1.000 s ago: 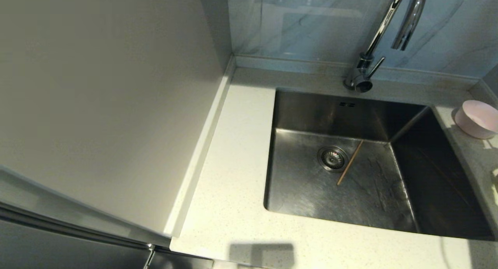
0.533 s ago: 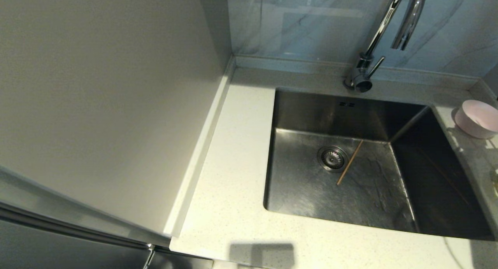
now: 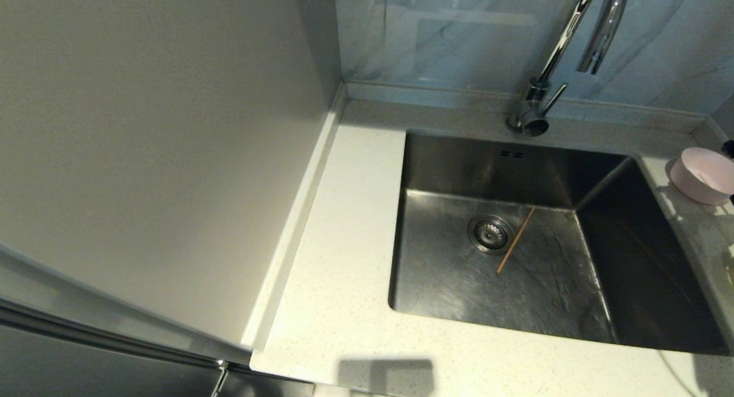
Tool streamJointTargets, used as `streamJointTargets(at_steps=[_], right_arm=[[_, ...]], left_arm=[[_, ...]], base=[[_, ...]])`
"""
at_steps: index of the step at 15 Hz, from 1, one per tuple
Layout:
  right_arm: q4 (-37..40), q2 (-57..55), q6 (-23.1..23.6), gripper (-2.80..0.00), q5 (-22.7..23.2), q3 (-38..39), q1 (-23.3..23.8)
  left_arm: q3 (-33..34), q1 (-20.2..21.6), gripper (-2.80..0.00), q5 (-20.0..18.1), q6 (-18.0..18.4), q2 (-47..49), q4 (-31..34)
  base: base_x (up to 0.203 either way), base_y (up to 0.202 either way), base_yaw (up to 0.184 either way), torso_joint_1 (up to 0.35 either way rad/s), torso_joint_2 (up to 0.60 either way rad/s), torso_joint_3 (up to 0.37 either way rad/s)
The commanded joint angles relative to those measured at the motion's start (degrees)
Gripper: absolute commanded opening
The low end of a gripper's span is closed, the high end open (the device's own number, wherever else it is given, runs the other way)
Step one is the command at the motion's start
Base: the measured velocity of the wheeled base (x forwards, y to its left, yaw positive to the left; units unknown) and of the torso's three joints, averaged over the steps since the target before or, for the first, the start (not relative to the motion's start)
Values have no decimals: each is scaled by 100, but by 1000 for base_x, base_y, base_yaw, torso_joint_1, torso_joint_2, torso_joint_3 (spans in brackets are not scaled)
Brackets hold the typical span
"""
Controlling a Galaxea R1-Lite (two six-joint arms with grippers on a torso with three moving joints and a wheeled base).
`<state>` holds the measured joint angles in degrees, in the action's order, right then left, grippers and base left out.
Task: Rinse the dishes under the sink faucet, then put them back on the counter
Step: Place the chopsticks on the bowl
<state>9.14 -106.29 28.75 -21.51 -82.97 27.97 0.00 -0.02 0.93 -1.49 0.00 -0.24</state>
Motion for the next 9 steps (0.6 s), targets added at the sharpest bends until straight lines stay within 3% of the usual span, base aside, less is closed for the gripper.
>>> streamJointTargets(at_steps=[1, 9], right_arm=[[0, -32, 17, -280, -11, 0, -2], [9, -199, 35, -280, -11, -176, -10]], left_arm=[[0, 2, -280, 4, -1, -18, -2], [0, 2, -280, 4, -1, -18, -2]], base=[[0, 0, 0, 0, 0, 0], [0, 0, 0, 0, 0, 0]])
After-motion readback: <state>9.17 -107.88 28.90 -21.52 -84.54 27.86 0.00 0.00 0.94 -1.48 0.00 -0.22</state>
